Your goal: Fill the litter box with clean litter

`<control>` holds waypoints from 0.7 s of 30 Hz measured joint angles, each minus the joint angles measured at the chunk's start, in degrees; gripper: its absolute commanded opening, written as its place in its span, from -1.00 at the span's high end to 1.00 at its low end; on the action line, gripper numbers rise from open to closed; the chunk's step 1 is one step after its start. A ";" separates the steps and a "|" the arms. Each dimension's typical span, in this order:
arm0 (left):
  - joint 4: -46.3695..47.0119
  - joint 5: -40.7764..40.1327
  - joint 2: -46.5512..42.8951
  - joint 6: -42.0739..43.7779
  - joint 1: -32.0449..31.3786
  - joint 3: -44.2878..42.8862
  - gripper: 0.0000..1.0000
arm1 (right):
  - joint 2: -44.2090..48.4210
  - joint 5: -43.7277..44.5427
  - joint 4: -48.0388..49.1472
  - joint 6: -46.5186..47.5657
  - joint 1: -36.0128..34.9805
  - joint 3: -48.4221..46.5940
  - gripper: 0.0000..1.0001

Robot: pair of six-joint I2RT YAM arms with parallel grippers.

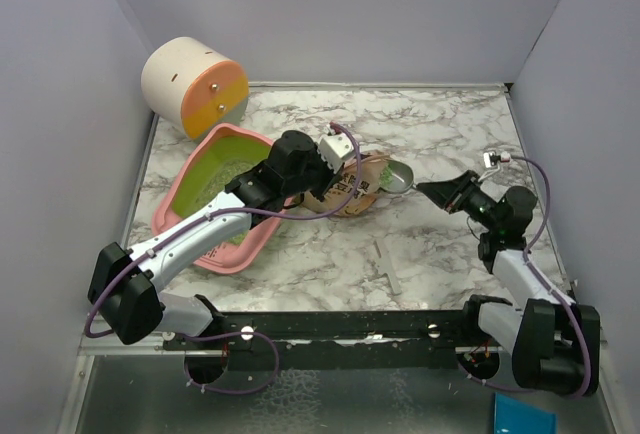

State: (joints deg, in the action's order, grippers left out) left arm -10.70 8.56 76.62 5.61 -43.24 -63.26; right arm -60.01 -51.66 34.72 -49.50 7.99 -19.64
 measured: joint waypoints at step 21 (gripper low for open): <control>3.04 -4.15 0.00 -2.58 0.11 -0.02 1.00 | 9.44 5.55 8.46 -6.51 0.37 7.54 0.99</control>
State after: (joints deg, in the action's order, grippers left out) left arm -7.66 4.40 76.62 3.03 -43.13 -63.29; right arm -50.57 -46.11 43.18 -56.01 8.36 -12.10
